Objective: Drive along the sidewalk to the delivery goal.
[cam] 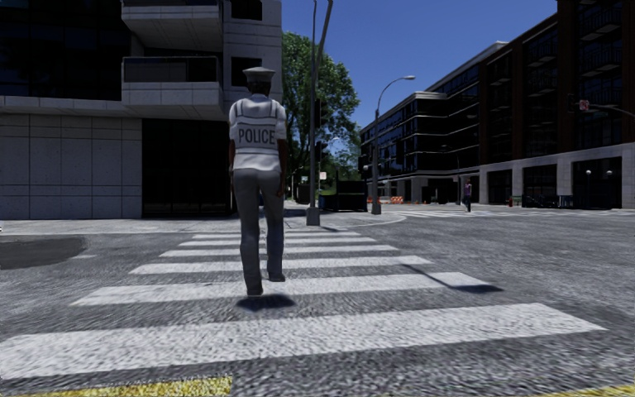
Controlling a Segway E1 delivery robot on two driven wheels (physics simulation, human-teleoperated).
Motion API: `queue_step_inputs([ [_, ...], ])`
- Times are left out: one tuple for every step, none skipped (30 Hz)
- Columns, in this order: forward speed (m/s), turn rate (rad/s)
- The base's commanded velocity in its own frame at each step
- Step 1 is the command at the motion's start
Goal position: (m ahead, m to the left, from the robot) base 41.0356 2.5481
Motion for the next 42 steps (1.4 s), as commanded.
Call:
queue_step_inputs([
  [1.03, 0.19],
  [1.03, 0.15],
  [1.03, 0.15],
  [1.03, 0.13],
  [1.03, 0.17],
  [1.03, 0.21],
  [1.03, 0.21],
  [1.03, 0.22],
  [1.03, 0.22],
  [1.03, 0.23],
  [1.03, 0.23],
  [1.03, 0.23],
  [1.03, 0.23],
  [1.02, 0.35],
  [1.02, 0.35],
  [1.02, 0.47],
  [1.02, 0.49],
  [1.02, 0.5],
  [1.02, 0.5],
  [1.02, 0.5],
  [1.02, 0.52],
  [1.02, 0.52],
  [1.02, 0.56],
  [1.02, 0.6],
  [1.02, 0.62],
  [1.02, 0.62],
  [1.02, 0.62],
  [1.02, 0.47],
  [1.02, 0.47],
  [1.02, 0.0],
  [1.02, 0.0],
  [1.02, 0.0],
  [1.02, 0.0],
  [1.02, 0.0],
  [1.02, 0.0],
  [1.02, 0.0],
  [1.02, 0.0],
  [1.02, 0.0],
  [1.02, 0.0],
  [1.02, 0.0],
  [1.02, 0.0],
  [1.02, 0.0],
])
